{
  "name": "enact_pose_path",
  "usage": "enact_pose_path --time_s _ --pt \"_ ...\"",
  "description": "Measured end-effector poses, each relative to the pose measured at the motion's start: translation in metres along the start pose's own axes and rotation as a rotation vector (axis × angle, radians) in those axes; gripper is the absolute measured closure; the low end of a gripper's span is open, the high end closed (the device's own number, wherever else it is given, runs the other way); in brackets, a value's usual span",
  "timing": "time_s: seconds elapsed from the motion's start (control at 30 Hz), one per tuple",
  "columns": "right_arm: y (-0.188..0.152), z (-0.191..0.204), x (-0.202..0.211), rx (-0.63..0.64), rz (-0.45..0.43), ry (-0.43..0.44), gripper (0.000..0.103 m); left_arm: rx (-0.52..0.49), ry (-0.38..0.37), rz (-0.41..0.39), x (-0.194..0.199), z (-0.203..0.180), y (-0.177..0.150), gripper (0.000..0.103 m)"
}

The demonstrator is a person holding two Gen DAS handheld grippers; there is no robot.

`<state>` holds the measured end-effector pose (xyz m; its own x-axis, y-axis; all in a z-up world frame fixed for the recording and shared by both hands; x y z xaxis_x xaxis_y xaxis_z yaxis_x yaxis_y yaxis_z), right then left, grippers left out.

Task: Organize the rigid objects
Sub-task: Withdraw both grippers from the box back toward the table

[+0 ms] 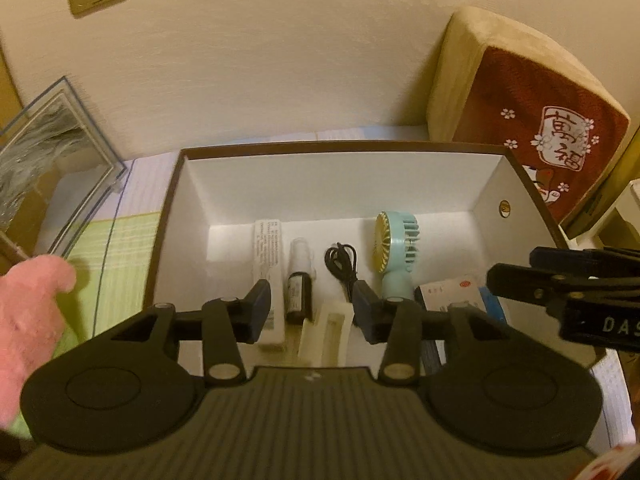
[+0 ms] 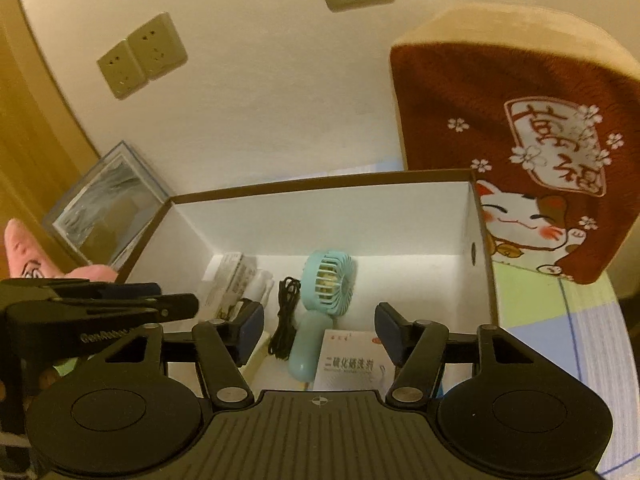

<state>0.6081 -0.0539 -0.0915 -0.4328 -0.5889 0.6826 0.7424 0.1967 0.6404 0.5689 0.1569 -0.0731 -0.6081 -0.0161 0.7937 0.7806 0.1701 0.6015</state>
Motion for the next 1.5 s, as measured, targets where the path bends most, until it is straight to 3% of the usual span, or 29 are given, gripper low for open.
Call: enact_pose_path --time_s 0.27,0.87,1.5 --pt "-0.016 0.009 0.038 0.025 -0.036 0.012 0.039 0.02 0.013 -0.022 0.041 0.003 -0.02 0.061" --pt "-0.079 0.02 0.117 -0.013 -0.06 0.046 0.038 0.064 -0.048 -0.031 0.12 -0.012 -0.091 0.061" --pt "-0.143 0.032 0.136 0.001 0.022 0.046 0.038 0.059 -0.033 0.044 0.129 -0.026 -0.172 0.061"
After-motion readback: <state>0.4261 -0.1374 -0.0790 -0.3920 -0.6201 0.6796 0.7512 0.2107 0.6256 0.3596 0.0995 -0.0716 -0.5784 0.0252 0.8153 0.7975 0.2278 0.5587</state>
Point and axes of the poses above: each gripper's, at about its wrist camera, not at the fingertips, and x roughly against the way its jaws point, z to its left, y to its top, the point moved 6 cm from there along -x, roughly the way its jaws point, and after that the axes turned 6 degrees about x, right-handed, at the moved point
